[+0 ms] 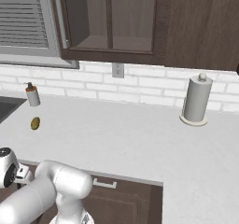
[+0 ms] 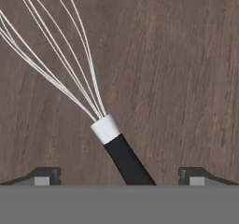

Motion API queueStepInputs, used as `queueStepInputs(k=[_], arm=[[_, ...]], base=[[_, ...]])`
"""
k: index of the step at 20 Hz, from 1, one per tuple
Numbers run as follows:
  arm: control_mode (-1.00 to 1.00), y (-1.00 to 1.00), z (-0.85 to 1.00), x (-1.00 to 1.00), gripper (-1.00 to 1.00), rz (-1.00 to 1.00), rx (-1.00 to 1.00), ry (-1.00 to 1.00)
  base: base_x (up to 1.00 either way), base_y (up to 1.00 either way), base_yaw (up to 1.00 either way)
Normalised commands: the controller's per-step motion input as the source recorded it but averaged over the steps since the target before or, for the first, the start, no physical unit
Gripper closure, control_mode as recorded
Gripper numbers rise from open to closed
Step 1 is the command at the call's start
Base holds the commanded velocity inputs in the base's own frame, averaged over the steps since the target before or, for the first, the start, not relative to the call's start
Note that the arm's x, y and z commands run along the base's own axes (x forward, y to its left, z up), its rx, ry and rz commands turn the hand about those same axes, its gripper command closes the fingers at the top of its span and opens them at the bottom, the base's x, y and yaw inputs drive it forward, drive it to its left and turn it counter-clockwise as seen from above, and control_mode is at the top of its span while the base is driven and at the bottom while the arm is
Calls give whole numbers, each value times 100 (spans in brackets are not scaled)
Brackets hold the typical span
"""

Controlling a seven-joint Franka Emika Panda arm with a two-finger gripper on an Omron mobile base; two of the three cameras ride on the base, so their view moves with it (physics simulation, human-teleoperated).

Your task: Pick the whisk from the drawer and place it on the counter.

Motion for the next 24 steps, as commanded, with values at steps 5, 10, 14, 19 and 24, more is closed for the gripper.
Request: queueStepInputs(k=[5, 10, 14, 19, 24], arm=[[-100, 0, -23, 4, -100, 0, -1, 2], [-100, 1, -22, 4, -100, 0, -1, 0], [-100, 11, -39, -10, 100, 0, -5, 0], [-100, 3, -9, -78, 100, 6, -2, 1], [-100, 3, 9, -61, 100, 12, 0, 3]], base=[[0, 0, 0], [0, 0, 0], [0, 0, 0], [0, 0, 0], [0, 0, 0]])
